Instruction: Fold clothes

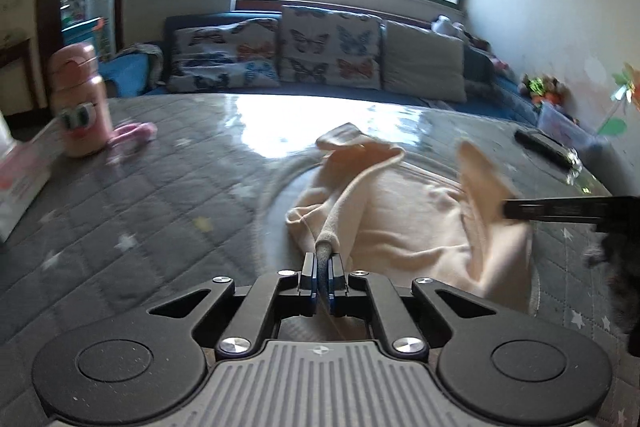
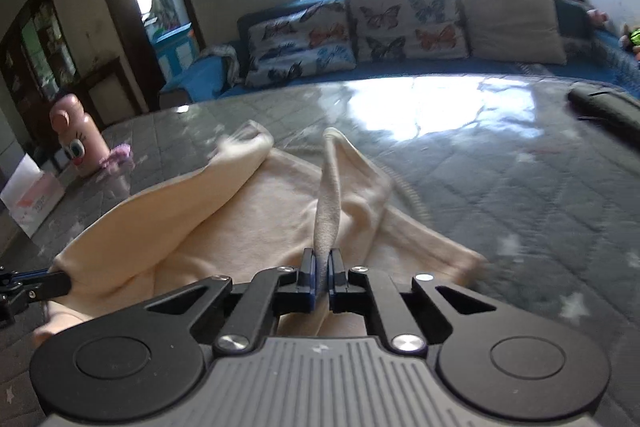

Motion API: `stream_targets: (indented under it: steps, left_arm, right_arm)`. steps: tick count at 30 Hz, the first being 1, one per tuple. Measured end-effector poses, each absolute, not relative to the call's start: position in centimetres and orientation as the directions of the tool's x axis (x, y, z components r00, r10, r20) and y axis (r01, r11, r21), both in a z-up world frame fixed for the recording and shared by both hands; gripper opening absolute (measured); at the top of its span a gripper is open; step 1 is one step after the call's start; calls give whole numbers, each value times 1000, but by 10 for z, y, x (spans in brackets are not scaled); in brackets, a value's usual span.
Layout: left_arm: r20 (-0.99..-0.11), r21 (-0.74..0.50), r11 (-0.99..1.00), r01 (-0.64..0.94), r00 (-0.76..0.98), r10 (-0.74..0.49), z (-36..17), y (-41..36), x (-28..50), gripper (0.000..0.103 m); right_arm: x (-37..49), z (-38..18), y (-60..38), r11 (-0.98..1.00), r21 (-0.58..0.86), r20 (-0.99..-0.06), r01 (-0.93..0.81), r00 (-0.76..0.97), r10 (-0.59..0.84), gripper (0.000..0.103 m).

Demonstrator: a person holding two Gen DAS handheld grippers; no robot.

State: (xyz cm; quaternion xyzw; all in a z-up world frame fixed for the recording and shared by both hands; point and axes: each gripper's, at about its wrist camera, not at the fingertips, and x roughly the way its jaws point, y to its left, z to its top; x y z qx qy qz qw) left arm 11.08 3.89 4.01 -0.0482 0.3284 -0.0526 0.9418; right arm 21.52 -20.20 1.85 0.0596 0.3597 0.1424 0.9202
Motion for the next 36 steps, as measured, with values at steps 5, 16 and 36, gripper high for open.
stream_targets:
  steps: [5,16,36]
  left_arm:
    - [-618,-159,987,24,778,-118,42,59,82,4]
    - [-694,-258,964,62,683,-229,30,70,16,4]
    - [-656,-94,993,70,746,-115,41,48,86,57]
  right_arm:
    - [171,31,-240,958,236,-612,-163,741,277,5]
    - [88,25,-310,963,269,-644,-27,739,200,5]
    - [102,-3,-279,994,-84,-689,-72,725,-5,53]
